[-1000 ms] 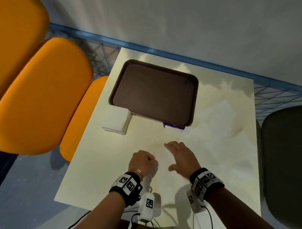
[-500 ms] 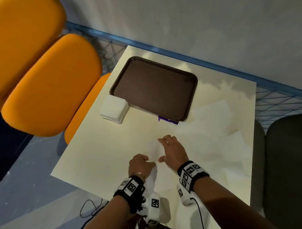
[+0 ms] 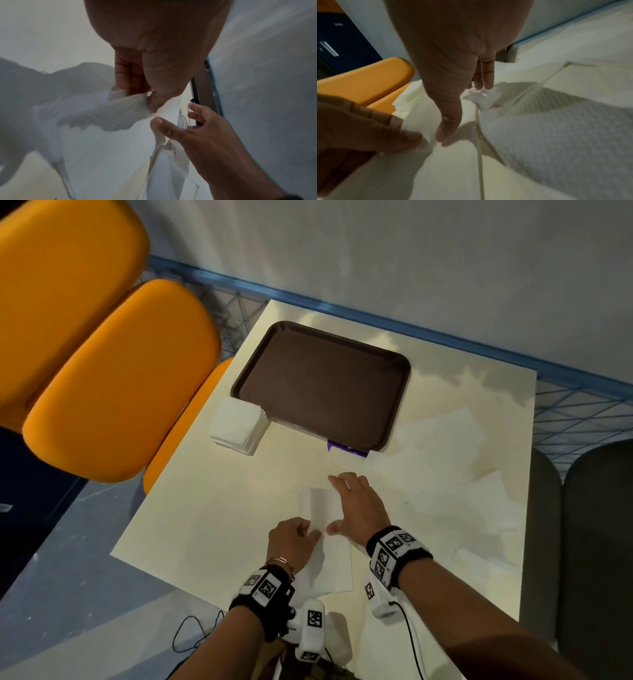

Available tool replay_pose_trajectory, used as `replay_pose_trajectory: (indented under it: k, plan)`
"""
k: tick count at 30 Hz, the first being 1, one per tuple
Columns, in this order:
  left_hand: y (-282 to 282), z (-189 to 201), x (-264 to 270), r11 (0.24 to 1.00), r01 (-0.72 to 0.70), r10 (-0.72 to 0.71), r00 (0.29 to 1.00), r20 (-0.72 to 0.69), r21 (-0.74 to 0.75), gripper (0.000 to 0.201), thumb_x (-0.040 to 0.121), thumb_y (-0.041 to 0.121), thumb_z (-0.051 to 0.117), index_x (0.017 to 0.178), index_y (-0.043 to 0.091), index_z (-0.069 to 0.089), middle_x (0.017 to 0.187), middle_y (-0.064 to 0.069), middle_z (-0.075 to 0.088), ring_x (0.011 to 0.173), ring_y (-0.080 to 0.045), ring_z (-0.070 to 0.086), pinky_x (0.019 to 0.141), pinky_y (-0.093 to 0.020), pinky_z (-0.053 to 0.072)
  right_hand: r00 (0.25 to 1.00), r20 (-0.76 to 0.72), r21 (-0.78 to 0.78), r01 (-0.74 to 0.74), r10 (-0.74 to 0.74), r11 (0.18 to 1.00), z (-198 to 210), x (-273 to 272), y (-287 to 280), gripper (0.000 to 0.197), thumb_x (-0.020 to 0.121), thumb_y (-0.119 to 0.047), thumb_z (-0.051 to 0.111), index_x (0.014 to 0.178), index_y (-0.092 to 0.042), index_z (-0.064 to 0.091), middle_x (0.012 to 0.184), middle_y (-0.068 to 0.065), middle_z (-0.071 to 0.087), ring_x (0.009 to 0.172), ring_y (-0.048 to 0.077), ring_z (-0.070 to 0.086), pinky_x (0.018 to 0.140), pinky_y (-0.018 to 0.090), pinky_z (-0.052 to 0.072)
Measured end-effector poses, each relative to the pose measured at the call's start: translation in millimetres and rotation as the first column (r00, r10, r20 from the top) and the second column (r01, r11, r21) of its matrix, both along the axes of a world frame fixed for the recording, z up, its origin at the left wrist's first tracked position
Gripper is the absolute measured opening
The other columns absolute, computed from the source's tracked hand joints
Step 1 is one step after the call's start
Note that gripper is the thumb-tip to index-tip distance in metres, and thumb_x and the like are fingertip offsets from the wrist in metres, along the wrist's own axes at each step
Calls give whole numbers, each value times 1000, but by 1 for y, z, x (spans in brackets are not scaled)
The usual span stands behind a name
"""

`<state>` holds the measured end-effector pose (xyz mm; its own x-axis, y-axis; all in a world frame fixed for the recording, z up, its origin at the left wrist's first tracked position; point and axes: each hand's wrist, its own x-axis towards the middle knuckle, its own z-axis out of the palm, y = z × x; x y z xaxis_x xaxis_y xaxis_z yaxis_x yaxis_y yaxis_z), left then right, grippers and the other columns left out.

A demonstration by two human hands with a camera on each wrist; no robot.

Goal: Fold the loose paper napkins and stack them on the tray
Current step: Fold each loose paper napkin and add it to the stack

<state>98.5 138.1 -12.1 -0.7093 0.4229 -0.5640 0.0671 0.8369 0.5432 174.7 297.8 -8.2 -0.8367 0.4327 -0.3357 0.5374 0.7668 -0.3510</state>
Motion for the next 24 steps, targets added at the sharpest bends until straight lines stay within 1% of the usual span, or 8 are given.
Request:
replay_pose_trajectory:
  k: [4, 6, 9, 12, 15, 18, 21, 24]
  plan:
    - [-9, 13, -14, 980, -117, 95, 986, 133, 164, 23, 87, 29, 80, 75, 12, 72, 66, 8, 65, 65, -14, 57, 67, -28, 47, 920, -109, -292, 332, -376, 897, 25, 22, 8, 120, 62, -57, 97, 161, -26, 35, 157, -3, 45, 143, 20, 42, 116, 43, 44]
    - [-14, 34, -22, 921, -230, 125, 939, 320, 315, 20, 89, 22, 81, 80, 7, 73, 71, 2, 66, 67, -16, 58, 67, -29, 49, 855, -6, -519, 440, -518, 733, 42, 34, 12, 118, 62, -59, 97, 159, -26, 38, 150, -1, 54, 135, 19, 53, 111, 40, 47]
    - [-18, 74, -33, 823, -350, 83, 854, 514, 447, 16, 93, 14, 78, 102, 0, 77, 89, -12, 74, 79, -21, 67, 74, -36, 57, 826, 183, -800, 440, -533, 407, 68, 46, 11, 90, 76, -52, 92, 150, -21, 51, 127, -2, 73, 113, 16, 71, 94, 33, 57]
    - [-20, 102, -44, 787, -366, 33, 829, 558, 497, 27, 88, 21, 79, 109, 4, 78, 106, -21, 75, 91, -26, 69, 90, -46, 57, 823, 170, -907, 346, -541, 241, 90, 49, 8, 54, 87, -37, 87, 132, -13, 69, 114, 3, 81, 105, 23, 77, 96, 38, 61]
    - [-20, 123, -50, 772, -341, 5, 847, 532, 536, 34, 84, 25, 80, 108, 1, 78, 112, -29, 73, 91, -28, 67, 88, -47, 56, 794, 59, -933, 259, -604, 248, 114, 44, 2, 32, 88, -23, 86, 113, -5, 78, 112, 12, 80, 106, 31, 76, 102, 43, 59]
    - [-23, 143, -57, 755, -300, -23, 876, 481, 583, 42, 83, 25, 81, 106, -9, 72, 110, -38, 67, 86, -29, 66, 82, -46, 55, 776, -64, -910, 213, -627, 356, 143, 37, -3, 10, 88, -17, 86, 94, -12, 81, 99, 12, 81, 91, 23, 75, 97, 42, 60]
    - [-26, 164, -65, 747, -236, -77, 898, 433, 622, 40, 83, 22, 81, 103, -11, 70, 106, -34, 71, 85, -31, 68, 82, -46, 57, 775, -142, -866, 204, -616, 456, 174, 29, -7, 14, 88, -18, 86, 97, -13, 76, 90, 10, 81, 79, 21, 71, 80, 37, 59]
    - [-29, 187, -76, 733, -181, -118, 915, 385, 655, 23, 88, 14, 79, 103, -2, 75, 105, -22, 77, 87, -31, 73, 76, -41, 61, 781, -197, -827, 192, -592, 529, 202, 22, -12, 23, 89, -25, 87, 105, -14, 76, 91, 14, 81, 78, 25, 69, 80, 39, 59]
